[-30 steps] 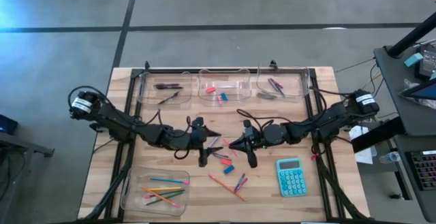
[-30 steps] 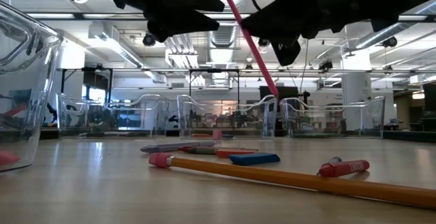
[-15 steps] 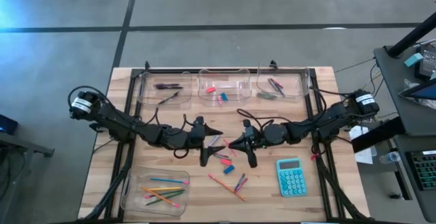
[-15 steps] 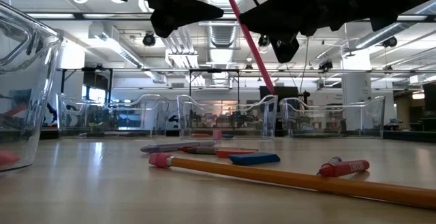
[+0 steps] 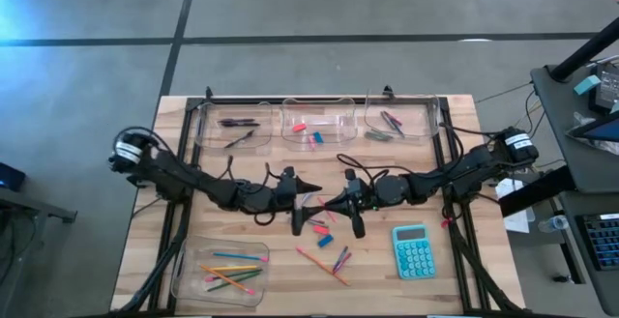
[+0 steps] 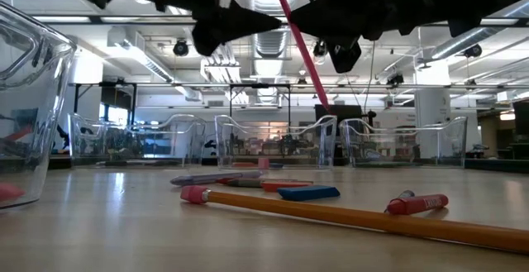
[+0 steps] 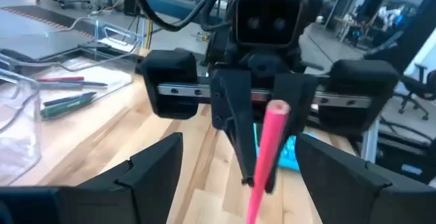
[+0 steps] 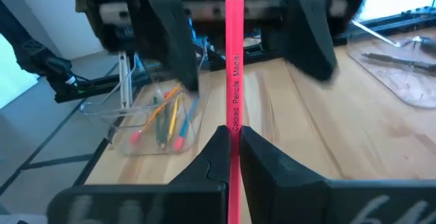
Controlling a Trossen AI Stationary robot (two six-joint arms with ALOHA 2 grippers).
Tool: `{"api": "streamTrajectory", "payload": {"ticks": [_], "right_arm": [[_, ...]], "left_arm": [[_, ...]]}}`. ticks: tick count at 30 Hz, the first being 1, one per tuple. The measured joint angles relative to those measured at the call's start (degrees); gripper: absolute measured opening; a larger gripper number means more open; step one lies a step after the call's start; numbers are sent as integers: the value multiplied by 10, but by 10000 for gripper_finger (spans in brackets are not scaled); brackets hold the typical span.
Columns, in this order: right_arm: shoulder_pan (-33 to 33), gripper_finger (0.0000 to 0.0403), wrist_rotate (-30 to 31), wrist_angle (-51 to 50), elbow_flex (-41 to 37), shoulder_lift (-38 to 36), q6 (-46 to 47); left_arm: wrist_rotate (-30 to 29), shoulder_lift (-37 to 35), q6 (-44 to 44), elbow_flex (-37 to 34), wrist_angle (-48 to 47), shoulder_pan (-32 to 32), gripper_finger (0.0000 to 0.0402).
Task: Sort crayons/erasers/pens/pencils in bins
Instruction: Put the pink pencil into the bottom transparent bin
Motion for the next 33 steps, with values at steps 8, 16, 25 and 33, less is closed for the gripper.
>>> {"api": "streamTrajectory", "payload": {"ticks": [8,16,25,33], "right_arm": [[0,12,0,-7,0,0,3],[0,13,0,-7,0,0,3],[0,13,2,-6,0,0,3],[-1,13,4,-6,0,0,8]], "left_arm": [[1,26,1,9,38,8,269],[3,7,4,3,35,8,235],[7,7,18,2,30,6,90],[19,7,28,2,32,6,15]]}}
